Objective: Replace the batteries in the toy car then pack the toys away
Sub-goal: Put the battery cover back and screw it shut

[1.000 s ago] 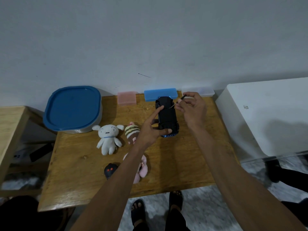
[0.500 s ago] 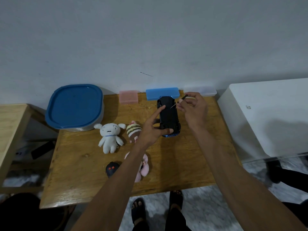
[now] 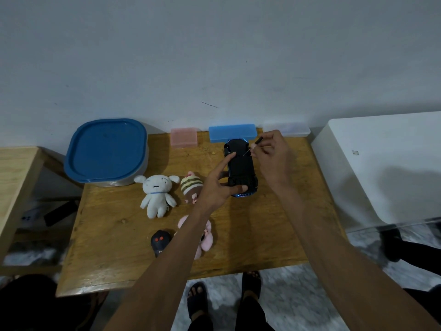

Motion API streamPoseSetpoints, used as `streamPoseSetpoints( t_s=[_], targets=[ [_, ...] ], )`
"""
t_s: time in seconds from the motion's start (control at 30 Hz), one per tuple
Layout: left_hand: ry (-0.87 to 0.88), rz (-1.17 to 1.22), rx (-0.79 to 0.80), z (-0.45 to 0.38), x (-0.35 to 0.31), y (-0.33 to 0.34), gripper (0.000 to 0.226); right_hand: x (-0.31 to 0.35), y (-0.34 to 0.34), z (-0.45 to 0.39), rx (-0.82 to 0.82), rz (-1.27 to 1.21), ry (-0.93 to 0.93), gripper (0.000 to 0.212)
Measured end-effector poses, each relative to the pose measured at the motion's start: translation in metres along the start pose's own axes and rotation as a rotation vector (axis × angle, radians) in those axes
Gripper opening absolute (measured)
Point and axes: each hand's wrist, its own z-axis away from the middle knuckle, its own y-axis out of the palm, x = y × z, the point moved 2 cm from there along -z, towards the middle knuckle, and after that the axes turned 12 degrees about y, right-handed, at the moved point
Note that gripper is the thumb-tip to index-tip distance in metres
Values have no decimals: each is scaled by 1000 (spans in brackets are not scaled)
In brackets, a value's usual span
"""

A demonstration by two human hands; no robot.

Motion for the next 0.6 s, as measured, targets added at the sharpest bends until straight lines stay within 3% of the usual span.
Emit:
streamPoseSetpoints(
  t_s=[0.27,0.47,0.6],
  targets=[
    [2,8,-13,5,-1,2,93,11,-6,6,10,179,-205,23],
    [1,23,-20,6,-1,2,93,15,-5,9,0,172,-243,17],
    [-7,29,2,9,0,7,93,13,-5,7,-42,204,-250,23]
  ],
)
